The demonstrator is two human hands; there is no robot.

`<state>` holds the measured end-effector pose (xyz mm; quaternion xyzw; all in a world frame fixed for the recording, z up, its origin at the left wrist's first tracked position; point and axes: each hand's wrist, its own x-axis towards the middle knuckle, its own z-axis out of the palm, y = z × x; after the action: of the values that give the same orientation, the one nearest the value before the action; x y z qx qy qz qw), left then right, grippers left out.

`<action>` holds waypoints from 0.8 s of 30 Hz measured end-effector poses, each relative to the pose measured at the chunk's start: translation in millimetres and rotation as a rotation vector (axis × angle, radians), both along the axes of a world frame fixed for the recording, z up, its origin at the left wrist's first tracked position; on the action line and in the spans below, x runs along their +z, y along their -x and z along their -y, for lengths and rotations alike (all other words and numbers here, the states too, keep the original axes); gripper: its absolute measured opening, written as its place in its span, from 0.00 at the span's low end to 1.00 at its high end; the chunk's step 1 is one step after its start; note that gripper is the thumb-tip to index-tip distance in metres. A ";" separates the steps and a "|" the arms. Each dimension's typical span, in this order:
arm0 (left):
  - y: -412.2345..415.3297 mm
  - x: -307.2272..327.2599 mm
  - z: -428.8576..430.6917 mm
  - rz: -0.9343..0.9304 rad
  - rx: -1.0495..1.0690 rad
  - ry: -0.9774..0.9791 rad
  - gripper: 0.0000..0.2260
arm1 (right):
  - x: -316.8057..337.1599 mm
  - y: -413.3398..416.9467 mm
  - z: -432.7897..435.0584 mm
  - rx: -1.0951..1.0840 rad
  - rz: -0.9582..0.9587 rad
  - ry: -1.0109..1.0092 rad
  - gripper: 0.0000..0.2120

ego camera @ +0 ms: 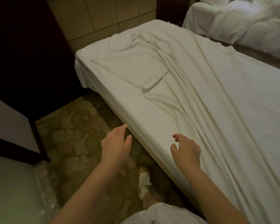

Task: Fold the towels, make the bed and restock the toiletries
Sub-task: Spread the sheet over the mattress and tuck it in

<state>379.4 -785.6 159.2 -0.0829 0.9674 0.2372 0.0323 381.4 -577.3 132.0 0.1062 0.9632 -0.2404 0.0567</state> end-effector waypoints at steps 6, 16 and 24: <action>133.7 11.6 121.9 0.033 0.140 0.079 0.20 | 23.5 210.1 127.7 0.173 -0.064 0.114 0.15; 301.5 -25.1 331.0 0.059 0.496 -0.231 0.20 | 51.7 461.3 358.8 0.373 -0.080 0.477 0.16; 559.8 -16.2 438.6 0.100 0.192 -0.250 0.19 | -5.1 601.0 430.9 -0.023 0.043 0.549 0.16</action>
<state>-180.4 -1224.2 142.9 -0.1822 0.9150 0.3534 0.0678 -219.6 -1008.2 126.9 0.1027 0.8592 -0.4909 0.1011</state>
